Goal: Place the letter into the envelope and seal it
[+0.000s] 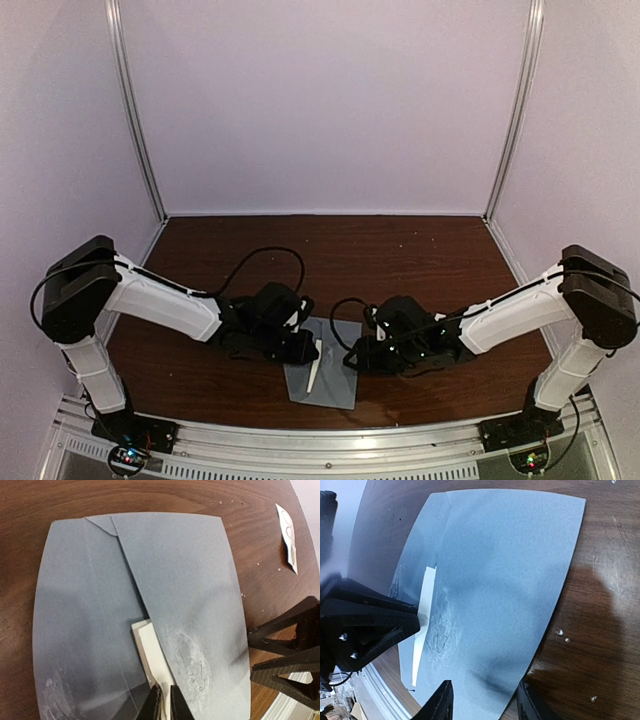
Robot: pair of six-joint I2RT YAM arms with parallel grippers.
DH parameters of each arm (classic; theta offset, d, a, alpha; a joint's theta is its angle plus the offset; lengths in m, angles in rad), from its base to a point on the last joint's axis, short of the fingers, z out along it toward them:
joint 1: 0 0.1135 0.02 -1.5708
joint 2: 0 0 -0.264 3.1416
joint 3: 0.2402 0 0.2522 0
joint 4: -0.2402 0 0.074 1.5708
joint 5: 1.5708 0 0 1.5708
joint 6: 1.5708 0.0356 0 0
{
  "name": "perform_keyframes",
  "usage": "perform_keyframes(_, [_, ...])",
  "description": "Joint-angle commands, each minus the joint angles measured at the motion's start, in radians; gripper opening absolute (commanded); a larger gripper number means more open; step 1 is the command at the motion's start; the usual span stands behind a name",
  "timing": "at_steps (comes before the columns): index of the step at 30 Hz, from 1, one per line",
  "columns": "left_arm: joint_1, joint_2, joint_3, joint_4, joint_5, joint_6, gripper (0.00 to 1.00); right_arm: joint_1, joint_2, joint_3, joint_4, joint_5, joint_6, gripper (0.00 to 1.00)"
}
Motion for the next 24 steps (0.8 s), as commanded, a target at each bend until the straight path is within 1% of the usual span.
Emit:
perform_keyframes(1, [-0.012, -0.163, -0.018, 0.015, -0.083, 0.044, 0.15, 0.006, -0.037, 0.033, -0.079, 0.038, -0.043, 0.46])
perform_keyframes(5, [-0.002, -0.311, -0.007, -0.059, -0.176, 0.099, 0.40, 0.001, -0.129, 0.081, -0.211, 0.108, -0.100, 0.56])
perform_keyframes(7, [0.021, -0.366, -0.012, -0.087, -0.178, 0.102, 0.50, -0.004, -0.180, 0.103, -0.285, 0.160, -0.128, 0.63])
perform_keyframes(10, [0.068, -0.418, -0.043, -0.114, -0.149, 0.090, 0.62, -0.021, -0.265, 0.119, -0.380, 0.236, -0.163, 0.73])
perform_keyframes(13, [0.110, -0.453, -0.084, -0.117, -0.127, 0.078, 0.70, -0.059, -0.340, 0.102, -0.437, 0.294, -0.188, 0.81])
perform_keyframes(15, [0.135, -0.473, -0.108, -0.111, -0.089, 0.068, 0.72, -0.096, -0.385, 0.075, -0.454, 0.301, -0.199, 0.85])
perform_keyframes(17, [0.152, -0.495, -0.123, -0.095, -0.086, 0.064, 0.73, -0.135, -0.423, 0.038, -0.459, 0.302, -0.210, 0.88])
perform_keyframes(20, [0.170, -0.512, -0.132, -0.079, -0.094, 0.064, 0.76, -0.207, -0.471, -0.023, -0.444, 0.279, -0.226, 0.92])
perform_keyframes(24, [0.177, -0.508, -0.134, -0.064, -0.101, 0.064, 0.77, -0.323, -0.503, -0.104, -0.367, 0.200, -0.256, 0.93])
